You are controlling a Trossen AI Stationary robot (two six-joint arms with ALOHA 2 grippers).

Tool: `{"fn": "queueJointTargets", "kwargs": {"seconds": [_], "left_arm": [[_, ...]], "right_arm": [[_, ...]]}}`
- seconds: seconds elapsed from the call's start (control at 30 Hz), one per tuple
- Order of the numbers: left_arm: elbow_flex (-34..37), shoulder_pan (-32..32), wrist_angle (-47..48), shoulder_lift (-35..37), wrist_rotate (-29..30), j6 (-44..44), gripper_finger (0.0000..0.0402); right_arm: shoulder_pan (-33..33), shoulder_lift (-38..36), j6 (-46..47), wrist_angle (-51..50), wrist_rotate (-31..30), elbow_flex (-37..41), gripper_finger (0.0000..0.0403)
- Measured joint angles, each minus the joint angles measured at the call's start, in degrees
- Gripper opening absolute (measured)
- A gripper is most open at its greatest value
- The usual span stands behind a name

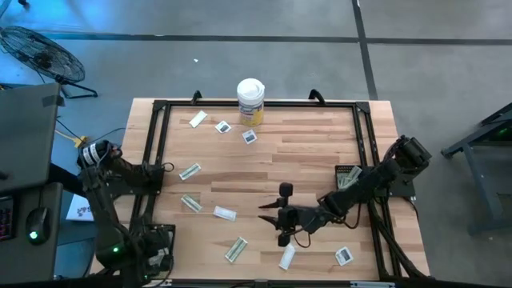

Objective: Pick & Place First Aid Supplies
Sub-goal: Put the white towelette sachet into the left black bin

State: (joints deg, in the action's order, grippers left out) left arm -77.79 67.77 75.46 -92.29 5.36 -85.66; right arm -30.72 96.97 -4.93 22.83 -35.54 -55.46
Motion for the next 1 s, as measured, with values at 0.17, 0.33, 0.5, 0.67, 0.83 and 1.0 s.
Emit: {"fn": "queueJointTargets", "kwargs": {"seconds": [0.17, 0.33, 0.5, 0.67, 0.83, 1.0], "left_arm": [[5.4, 1.3, -0.2, 0.0, -1.0, -1.1, 0.0002], [10.6, 0.8, -1.2, 0.0, -3.0, -2.3, 0.0003], [13.2, 0.8, -4.8, -0.1, -3.0, -3.3, 0.0004], [13.3, 0.7, -6.5, -0.1, -1.1, -3.3, 0.0036], [13.3, 0.7, -7.0, -0.1, -0.5, -3.2, 0.0088], [12.6, 0.6, -6.5, -0.1, -6.9, -2.9, 0.0109]], "right_arm": [[1.1, 0.0, 0.0, 0.1, 1.4, 0.0, 0.0122], [1.9, 0.0, 1.5, 0.0, 1.6, 0.0, 0.0122], [2.2, 0.0, 1.5, 0.0, 1.7, 0.0, 0.0122], [2.2, 0.0, 1.6, -0.2, 2.4, 0.0, 0.0122], [2.2, 0.0, 2.4, -0.3, 6.0, 0.0, 0.0122], [2.1, 0.0, 2.6, -0.3, 8.4, 0.0, 0.0121]]}}
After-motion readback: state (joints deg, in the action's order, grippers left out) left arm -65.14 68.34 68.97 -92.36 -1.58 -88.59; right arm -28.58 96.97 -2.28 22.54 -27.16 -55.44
